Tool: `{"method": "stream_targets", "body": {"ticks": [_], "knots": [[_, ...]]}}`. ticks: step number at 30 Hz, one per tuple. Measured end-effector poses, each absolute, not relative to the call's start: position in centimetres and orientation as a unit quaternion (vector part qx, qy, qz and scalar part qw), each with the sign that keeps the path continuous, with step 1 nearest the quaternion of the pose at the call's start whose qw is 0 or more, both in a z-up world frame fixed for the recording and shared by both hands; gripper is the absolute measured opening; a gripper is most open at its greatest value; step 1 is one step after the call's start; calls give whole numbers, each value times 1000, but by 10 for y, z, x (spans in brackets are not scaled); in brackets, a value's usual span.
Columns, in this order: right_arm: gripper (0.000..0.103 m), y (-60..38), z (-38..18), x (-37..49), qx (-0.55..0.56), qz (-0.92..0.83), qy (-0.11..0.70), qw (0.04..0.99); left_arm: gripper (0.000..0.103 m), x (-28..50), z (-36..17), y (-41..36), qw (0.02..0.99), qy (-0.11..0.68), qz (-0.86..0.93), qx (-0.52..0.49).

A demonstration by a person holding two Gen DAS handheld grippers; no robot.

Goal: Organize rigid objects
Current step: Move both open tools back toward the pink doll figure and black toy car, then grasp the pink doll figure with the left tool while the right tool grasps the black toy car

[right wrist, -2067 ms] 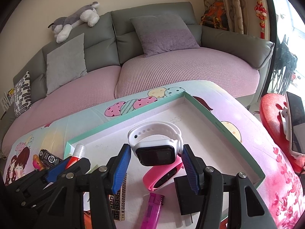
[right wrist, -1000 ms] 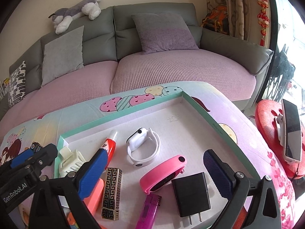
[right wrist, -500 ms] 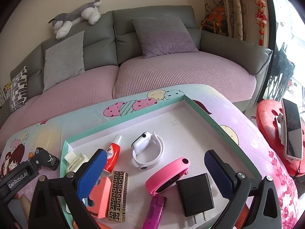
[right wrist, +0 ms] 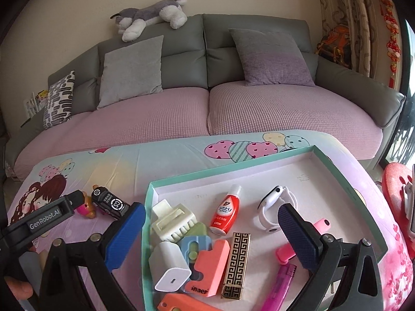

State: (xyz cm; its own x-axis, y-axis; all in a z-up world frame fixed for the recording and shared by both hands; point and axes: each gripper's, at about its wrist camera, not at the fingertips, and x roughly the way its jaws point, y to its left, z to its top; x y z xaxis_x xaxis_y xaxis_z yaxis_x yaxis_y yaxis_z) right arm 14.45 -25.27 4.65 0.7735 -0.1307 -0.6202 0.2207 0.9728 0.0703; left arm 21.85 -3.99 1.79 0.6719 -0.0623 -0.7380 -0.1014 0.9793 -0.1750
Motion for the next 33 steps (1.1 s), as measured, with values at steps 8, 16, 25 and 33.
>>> {"method": "stream_targets", "body": {"ticks": [8, 16, 25, 33], "knots": [[103, -222, 40, 156, 74, -51, 331, 939, 97, 216, 16, 13, 904, 401, 59, -135], [103, -181, 32, 167, 61, -5, 340, 939, 97, 216, 7, 50, 897, 405, 75, -158], [103, -152, 20, 177, 47, 23, 355, 933, 97, 226, 1, 58, 897, 407, 58, -161], [103, -152, 15, 184, 60, 24, 367, 928, 97, 238, -12, 53, 888, 424, 22, -176]]}}
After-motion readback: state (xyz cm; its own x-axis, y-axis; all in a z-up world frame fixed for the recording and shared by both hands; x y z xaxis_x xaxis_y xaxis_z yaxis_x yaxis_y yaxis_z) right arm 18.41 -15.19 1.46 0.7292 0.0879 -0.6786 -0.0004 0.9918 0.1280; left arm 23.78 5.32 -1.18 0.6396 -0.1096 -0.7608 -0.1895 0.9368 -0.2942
